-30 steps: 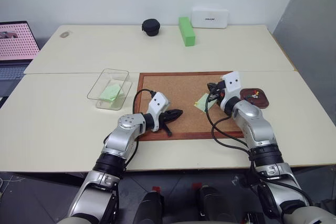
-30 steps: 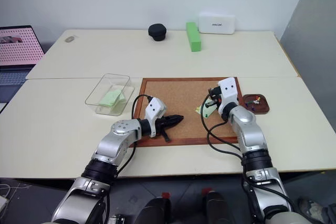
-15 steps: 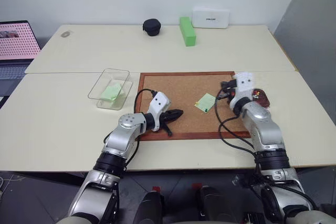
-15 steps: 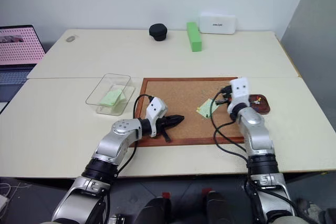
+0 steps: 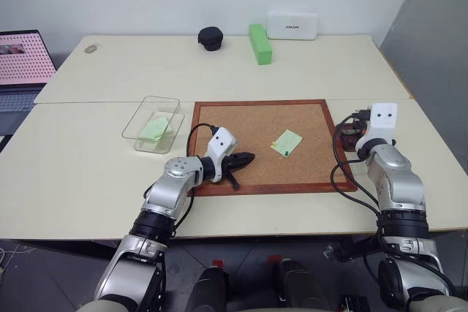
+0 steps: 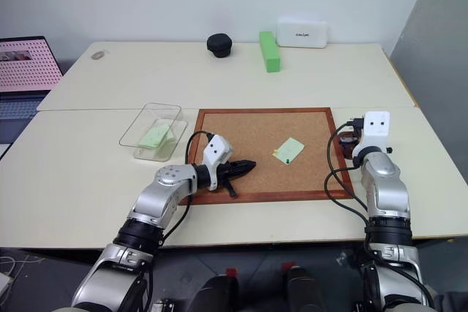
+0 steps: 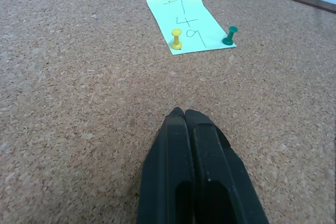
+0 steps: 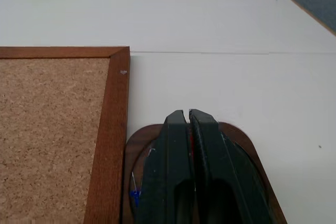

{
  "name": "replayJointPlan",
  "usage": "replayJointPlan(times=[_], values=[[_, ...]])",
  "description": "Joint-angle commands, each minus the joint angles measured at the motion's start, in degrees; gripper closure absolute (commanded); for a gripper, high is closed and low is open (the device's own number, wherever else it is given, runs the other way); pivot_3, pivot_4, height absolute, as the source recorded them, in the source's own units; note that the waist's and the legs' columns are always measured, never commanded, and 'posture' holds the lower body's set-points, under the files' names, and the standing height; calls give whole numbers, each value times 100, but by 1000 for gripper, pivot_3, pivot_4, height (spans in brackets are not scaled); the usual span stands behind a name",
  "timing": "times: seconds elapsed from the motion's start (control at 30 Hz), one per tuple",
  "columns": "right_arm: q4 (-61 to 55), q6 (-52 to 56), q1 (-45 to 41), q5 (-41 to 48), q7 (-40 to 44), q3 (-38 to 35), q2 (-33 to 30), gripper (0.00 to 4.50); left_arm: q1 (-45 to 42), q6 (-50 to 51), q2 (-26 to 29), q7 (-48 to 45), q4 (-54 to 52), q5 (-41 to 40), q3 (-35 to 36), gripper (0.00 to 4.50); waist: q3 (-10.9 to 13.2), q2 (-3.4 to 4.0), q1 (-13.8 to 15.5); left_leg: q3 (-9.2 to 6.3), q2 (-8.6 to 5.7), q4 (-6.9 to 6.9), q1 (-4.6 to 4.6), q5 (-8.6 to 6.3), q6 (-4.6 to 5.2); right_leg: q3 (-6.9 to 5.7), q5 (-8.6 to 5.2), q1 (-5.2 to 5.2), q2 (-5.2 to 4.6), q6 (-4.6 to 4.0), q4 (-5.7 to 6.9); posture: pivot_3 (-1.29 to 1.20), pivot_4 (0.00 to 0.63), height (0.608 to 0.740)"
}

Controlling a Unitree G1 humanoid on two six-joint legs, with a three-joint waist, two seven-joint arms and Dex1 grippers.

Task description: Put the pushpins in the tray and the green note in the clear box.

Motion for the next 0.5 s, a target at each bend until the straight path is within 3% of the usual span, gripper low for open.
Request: replayJointPlan(times=[0.03,0.5], values=[[-278,133,-27,117,3,-153,-103,4230,139,128,40,-17,230,185,-168,4500,0,0,0,0,0,0,0,0,0,0,0,0,0,0,0,0,150,740],[-275,164,-11,93,61,-127,-215,1343,60,99,26,-6,329,194,-140,4500,0,0,0,0,0,0,0,0,0,0,0,0,0,0,-1,0,150,740]])
